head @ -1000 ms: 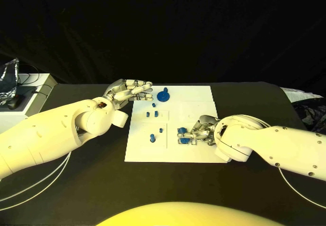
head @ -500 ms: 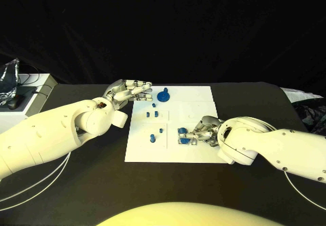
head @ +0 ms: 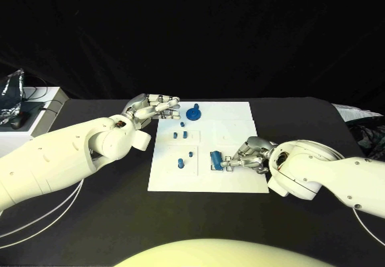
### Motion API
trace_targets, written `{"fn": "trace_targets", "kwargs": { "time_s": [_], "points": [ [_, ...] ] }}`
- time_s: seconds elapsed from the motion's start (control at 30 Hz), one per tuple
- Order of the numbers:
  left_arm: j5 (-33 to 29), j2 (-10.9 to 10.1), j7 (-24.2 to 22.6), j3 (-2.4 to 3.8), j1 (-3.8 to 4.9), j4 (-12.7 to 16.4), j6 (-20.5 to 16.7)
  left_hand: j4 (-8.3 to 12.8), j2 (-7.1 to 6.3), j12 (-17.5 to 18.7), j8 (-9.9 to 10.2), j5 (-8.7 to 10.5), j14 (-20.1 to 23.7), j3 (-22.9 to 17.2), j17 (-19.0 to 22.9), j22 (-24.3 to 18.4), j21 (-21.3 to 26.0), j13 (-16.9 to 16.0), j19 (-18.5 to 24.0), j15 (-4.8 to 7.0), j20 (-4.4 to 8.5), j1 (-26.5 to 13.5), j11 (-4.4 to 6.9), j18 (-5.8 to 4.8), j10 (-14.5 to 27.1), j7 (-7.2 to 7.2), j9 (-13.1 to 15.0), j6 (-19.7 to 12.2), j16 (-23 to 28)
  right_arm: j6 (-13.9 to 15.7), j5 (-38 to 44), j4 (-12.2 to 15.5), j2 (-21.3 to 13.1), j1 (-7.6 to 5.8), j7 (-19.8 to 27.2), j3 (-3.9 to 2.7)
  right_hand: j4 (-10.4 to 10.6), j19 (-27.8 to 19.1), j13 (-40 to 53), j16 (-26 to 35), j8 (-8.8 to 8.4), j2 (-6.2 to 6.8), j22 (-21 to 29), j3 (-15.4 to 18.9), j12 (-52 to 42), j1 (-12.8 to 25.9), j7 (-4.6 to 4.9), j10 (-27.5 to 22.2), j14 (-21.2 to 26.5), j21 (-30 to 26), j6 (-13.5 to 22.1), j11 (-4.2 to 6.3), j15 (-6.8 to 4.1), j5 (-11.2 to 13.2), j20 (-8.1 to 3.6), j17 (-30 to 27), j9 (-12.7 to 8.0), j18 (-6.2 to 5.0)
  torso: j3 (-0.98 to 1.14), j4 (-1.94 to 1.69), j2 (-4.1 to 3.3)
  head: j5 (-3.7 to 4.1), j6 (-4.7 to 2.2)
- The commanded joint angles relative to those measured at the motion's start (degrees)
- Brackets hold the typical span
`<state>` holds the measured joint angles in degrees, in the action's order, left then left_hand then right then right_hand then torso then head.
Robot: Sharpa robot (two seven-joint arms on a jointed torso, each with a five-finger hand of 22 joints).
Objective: Assemble the parts on the task board
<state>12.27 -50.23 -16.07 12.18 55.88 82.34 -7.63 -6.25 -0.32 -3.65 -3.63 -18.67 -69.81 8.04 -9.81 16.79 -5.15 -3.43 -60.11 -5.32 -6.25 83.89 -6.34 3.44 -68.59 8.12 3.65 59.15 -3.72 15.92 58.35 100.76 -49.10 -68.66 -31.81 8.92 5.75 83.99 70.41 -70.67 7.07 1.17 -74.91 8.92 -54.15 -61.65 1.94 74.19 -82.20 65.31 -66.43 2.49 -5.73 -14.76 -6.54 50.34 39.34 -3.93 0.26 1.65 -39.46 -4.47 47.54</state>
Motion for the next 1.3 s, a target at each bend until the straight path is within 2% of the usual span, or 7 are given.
{"fn": "trace_targets", "kwargs": {
  "time_s": [0.03,0.1,0.2,0.43,0.67,0.97,1.3],
  "points": [
    [-0.31,0.05,0.08,0.04,-0.02,0.04,0.16,-0.3,0.52,0.11,0.03,-0.23,0.37,-0.13,0.09,-0.12,-0.28,-0.08,0.22,0.17,-0.07,0.2,-0.02,-0.33,0.4,0.52,-0.02,-0.03,0.11,-1.44,-0.93,0.2,-0.51,0.06,7.43,-0.03,-2.66,2.08,0.19,0.07,0.13,0.24,-9.06,-2.87,-0.33,-3.34,0.06,0.39,0.11,0.21,-0.25,-0.23,0.01,2.99,0.08,-0.11,0.16,0.73,0.0,0.03,-0.02,-0.07,0.0],
    [-0.32,0.05,0.16,0.04,-0.02,0.0,0.09,-0.36,0.59,0.12,0.01,-0.24,0.48,-0.17,0.12,-0.19,-0.2,-0.08,0.39,0.13,-0.13,0.19,-0.03,-0.39,0.37,0.51,-0.01,-0.04,0.15,-1.59,-1.02,0.04,-0.7,0.07,8.6,-0.03,-4.64,2.06,0.3,0.09,0.13,0.09,-9.08,-4.78,-0.51,-6.26,-0.11,0.45,0.13,0.31,-0.33,-0.08,-0.08,0.76,0.06,-0.09,0.14,0.74,0.0,0.07,-0.01,-0.07,-0.05],
    [-0.34,0.12,0.22,0.04,-0.03,-0.03,0.12,-0.4,0.7,0.11,0.01,-0.24,0.47,-0.25,0.12,-0.21,-0.19,-0.08,0.42,0.13,-0.12,0.23,-0.03,-0.4,0.39,0.51,-0.01,-0.05,0.12,-1.33,-0.93,-0.26,-0.74,0.08,9.15,-0.03,-5.26,2.06,0.4,0.06,-0.01,-0.44,-9.09,-5.27,-0.66,-6.3,-0.31,0.55,0.1,0.4,-0.51,0.02,-0.15,-2.55,-0.01,-0.01,-0.09,0.76,-0.03,0.04,0.02,0.01,-0.09],
    [-0.38,0.2,0.29,0.04,-0.03,-0.1,0.17,-0.49,0.79,0.11,0.01,-0.21,0.49,-0.32,0.12,-0.24,-0.2,-0.08,0.43,0.13,-0.12,0.24,-0.02,-0.41,0.39,0.49,-0.01,-0.02,0.12,-0.22,0.74,-1.22,-0.16,0.17,7.64,-0.03,-7.43,2.07,0.51,0.1,-0.21,-2.36,-9.1,-6.25,-0.78,-7.23,-0.69,0.83,0.09,0.54,-0.91,0.37,-0.4,-5.62,-0.24,0.04,-0.57,0.84,-0.06,-0.05,-0.08,0.12,-0.06],
    [-0.39,0.18,0.33,0.04,-0.03,-0.11,0.21,-0.69,0.83,0.12,0.01,-0.21,0.51,-0.39,0.12,-0.33,-0.23,-0.07,0.45,0.13,-0.11,0.25,-0.02,-0.44,0.41,0.48,-0.01,-0.02,0.11,0.63,1.68,-1.74,0.79,0.32,6.43,-0.03,-8.81,2.08,0.63,0.18,-0.26,-2.89,-9.09,-6.97,-0.74,-6.44,-0.85,1.08,0.05,0.55,-1.25,0.48,-0.5,-5.39,-0.4,0.07,-0.99,0.91,-0.05,-0.09,-0.07,0.06,0.12],
    [-0.4,0.17,0.36,0.04,-0.04,-0.13,0.21,-0.69,0.83,0.12,0.01,-0.21,0.51,-0.39,0.12,-0.33,-0.23,-0.07,0.45,0.13,-0.11,0.25,-0.02,-0.44,0.41,0.48,-0.01,-0.02,0.11,-0.11,2.62,-2.02,1.83,0.77,5.6,-0.02,-9.59,2.09,0.68,0.18,-0.18,-2.52,-9.12,-7.09,-0.7,-6.8,-0.92,1.17,0.05,0.69,-1.42,0.54,-0.54,-4.8,-0.43,0.14,-1.07,0.95,-0.05,0.01,-0.03,-0.08,0.36],
    [-0.4,0.13,0.39,0.04,-0.04,-0.14,0.23,-0.8,0.81,0.12,0.01,-0.22,0.55,-0.48,0.13,-0.43,-0.26,-0.07,0.47,0.12,-0.1,0.37,-0.01,-0.47,0.41,0.45,-0.01,0.0,0.12,0.91,4.06,-2.21,2.06,1.13,4.5,-0.02,-9.75,2.09,0.73,0.21,-0.15,-2.49,-9.12,-7.15,-0.72,-6.82,-0.98,1.24,0.06,0.67,-1.58,0.57,-0.55,-4.8,-0.45,0.12,-1.18,0.95,-0.06,-0.05,-0.01,-0.07,0.29]
  ]
}}
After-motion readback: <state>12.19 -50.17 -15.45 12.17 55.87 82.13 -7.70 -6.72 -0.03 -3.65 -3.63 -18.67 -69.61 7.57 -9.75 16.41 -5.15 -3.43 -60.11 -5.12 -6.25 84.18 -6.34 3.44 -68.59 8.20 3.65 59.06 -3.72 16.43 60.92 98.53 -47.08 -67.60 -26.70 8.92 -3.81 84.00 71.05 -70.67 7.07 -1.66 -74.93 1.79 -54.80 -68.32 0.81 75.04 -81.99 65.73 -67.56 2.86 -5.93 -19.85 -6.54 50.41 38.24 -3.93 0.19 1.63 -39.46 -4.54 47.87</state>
